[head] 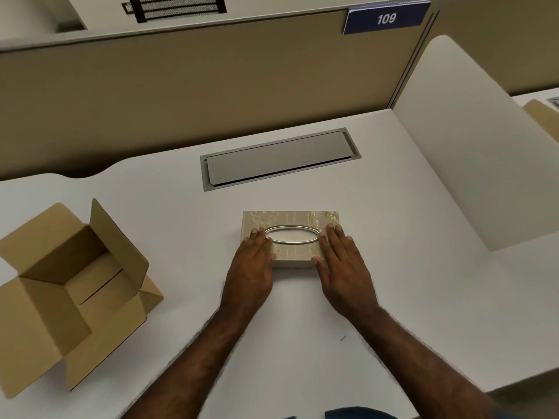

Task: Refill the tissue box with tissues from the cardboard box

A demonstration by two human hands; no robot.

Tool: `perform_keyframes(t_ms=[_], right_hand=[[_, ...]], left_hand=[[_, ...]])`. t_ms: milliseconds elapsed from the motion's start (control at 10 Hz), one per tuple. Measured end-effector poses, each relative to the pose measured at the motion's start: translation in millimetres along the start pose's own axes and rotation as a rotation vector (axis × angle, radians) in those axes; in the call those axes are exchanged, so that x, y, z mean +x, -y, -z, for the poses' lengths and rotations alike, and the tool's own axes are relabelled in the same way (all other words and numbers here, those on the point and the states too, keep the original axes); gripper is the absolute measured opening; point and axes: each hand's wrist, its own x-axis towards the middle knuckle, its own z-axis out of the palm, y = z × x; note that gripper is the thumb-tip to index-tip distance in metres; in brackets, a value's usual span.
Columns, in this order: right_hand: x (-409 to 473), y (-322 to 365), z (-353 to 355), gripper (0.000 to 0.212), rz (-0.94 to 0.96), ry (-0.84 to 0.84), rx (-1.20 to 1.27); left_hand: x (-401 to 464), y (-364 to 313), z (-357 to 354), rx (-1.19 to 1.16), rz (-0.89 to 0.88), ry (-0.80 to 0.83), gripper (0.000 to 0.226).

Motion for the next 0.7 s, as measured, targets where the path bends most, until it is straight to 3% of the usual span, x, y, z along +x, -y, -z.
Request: perform_keyframes(t_ms=[300,700], right_hand=[[55,7,6,0.060,-0.004,0.142,0.061],[86,8,6,0.061,0.028,0.178,0.052]], left_hand=[[34,1,8,0.028,0.132,0.018,0.039],[53,9,10,0.078,0.145,-0.003,0.037]])
